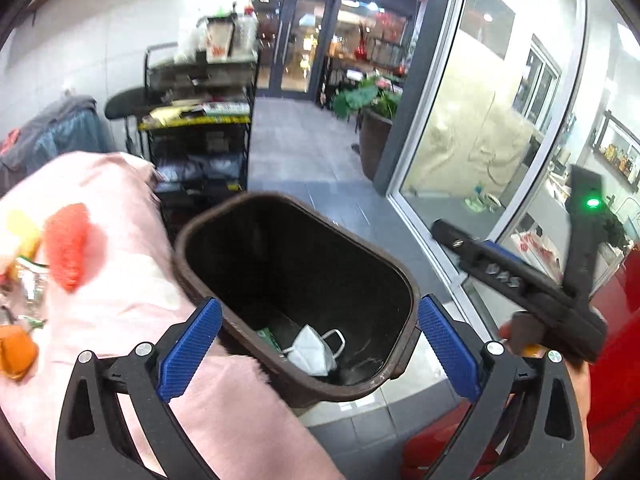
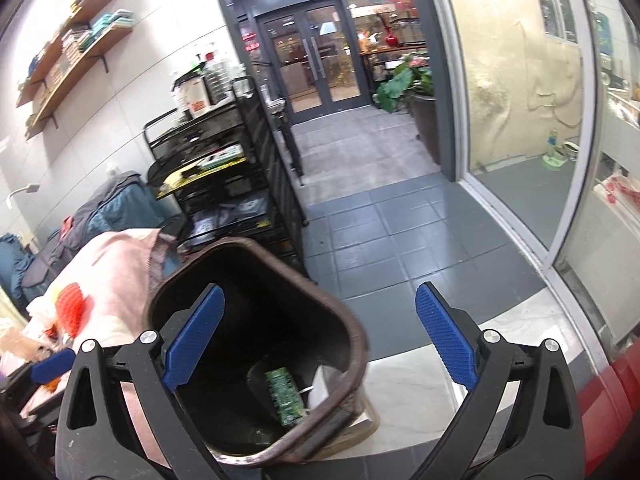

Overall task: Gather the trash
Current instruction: 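Move both tools back over the table toward the remaining trash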

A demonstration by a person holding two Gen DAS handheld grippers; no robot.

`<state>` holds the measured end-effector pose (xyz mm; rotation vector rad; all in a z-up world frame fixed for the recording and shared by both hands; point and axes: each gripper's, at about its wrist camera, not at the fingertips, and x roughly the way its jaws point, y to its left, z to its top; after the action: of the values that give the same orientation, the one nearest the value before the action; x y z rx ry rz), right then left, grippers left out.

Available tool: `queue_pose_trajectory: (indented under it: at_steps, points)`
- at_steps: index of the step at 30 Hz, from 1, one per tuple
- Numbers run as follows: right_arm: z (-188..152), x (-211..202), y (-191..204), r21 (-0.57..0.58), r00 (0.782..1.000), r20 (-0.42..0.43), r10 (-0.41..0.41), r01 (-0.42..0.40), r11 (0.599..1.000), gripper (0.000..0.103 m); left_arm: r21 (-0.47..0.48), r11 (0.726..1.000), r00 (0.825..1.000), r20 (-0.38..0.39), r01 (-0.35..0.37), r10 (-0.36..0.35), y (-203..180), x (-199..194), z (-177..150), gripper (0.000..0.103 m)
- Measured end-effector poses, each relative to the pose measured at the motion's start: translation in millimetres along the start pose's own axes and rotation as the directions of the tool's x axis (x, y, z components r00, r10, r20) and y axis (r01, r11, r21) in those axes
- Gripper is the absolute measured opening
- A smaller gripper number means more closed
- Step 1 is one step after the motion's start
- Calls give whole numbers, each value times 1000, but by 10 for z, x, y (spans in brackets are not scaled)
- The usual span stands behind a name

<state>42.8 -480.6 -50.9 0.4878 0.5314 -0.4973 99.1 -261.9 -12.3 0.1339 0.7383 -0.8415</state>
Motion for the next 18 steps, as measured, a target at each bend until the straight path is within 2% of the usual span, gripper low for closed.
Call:
queue_pose_trajectory:
  at_steps: [6, 9, 18]
  points:
    - [-66, 11, 353, -60, 996, -21, 82, -83, 995, 95, -28, 999, 996, 84, -38, 40, 148, -369, -106, 97]
    - [-121, 18, 575, -100, 991, -39, 128, -131, 986, 95, -42, 996, 989, 120, -83, 88, 258, -517, -173, 97]
    - [-316, 25, 1182, -203, 969, -94, 230, -245, 948, 95, -128, 974, 966, 154, -187, 206, 708, -834, -404, 97]
